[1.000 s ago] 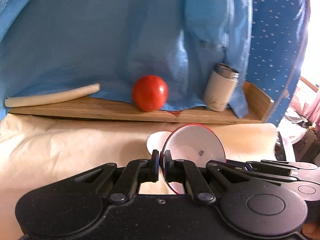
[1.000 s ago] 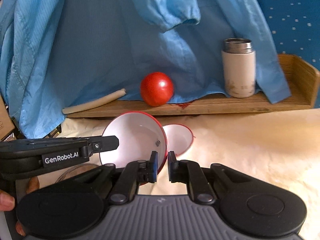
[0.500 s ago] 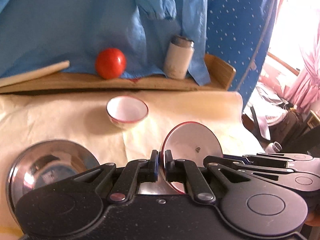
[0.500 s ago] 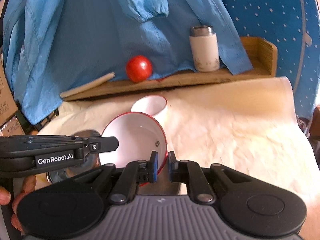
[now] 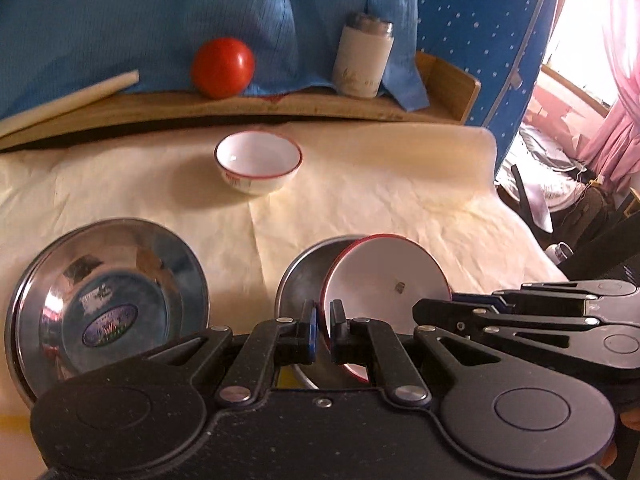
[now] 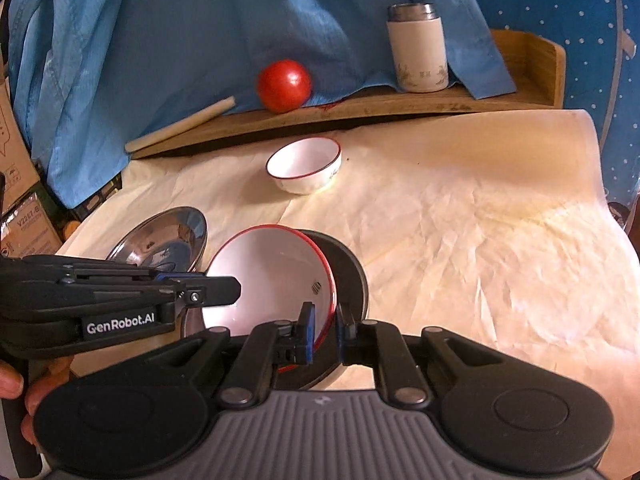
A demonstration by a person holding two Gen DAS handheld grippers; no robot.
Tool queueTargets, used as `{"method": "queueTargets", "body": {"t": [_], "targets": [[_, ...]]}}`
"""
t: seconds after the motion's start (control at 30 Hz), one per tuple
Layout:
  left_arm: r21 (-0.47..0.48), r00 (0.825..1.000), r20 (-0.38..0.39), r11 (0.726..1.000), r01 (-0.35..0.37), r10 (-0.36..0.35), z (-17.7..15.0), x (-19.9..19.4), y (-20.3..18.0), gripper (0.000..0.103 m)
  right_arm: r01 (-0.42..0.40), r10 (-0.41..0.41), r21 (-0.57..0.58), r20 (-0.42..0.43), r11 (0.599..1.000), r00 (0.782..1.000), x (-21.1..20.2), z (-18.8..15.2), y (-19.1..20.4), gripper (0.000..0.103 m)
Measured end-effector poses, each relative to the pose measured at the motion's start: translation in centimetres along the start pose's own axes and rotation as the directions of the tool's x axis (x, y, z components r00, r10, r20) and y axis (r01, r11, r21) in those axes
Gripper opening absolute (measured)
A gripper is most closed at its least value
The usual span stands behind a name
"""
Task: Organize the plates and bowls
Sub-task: 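Lift the white enamel bowl with both grippers over the steel bowl, then lower the enamel bowl into the steel bowl and open both grippers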
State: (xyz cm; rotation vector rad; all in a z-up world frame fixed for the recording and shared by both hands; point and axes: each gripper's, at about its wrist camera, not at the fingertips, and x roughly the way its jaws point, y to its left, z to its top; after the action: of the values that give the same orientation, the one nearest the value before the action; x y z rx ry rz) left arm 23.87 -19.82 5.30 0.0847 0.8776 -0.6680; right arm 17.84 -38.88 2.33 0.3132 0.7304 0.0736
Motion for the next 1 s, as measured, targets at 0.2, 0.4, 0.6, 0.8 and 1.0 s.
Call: {"method": "queueTargets", "body": {"t": [0.2, 0.4, 0.6, 0.8, 1.0], "targets": [[-0.002, 0.999, -0.033, 1.000, -0.004, 0.004, 0.0, 0.5, 0.3, 0.005, -0.009, 0.009, -0.002, -0.025, 1.000, 1.000, 0.6, 0.1, 0.0, 0.016], [-0.008, 0.999, -0.043, 1.000, -0.001, 0.001, 0.1, 0.7, 0.3, 0.005, -0.014, 0.014, -0.010, -0.029, 1.000, 0.999, 0.8, 0.4, 0.1, 0.021], [-0.016, 0.999, -0.052, 1.000, 0.006, -0.007, 0.3, 0.9, 0.5, 0.006, -0.021, 0.021, -0.006, -0.031, 1.000, 0.999, 1.0, 0.8, 0.0, 0.025], [-0.045, 0.999, -0.048, 0.999, 0.016, -0.018, 0.6, 1.1, 0.9, 0.007, -0.032, 0.032, 0.008, -0.028, 0.999, 0.999, 1.2, 1.0, -0.2, 0.028], [-0.065, 0.999, -0.043, 0.998, 0.021, -0.024, 0.8, 1.0, 1.1, 0.010, -0.044, 0.045, 0.021, -0.024, 0.999, 0.999, 1.3, 1.2, -0.6, 0.028]]}}
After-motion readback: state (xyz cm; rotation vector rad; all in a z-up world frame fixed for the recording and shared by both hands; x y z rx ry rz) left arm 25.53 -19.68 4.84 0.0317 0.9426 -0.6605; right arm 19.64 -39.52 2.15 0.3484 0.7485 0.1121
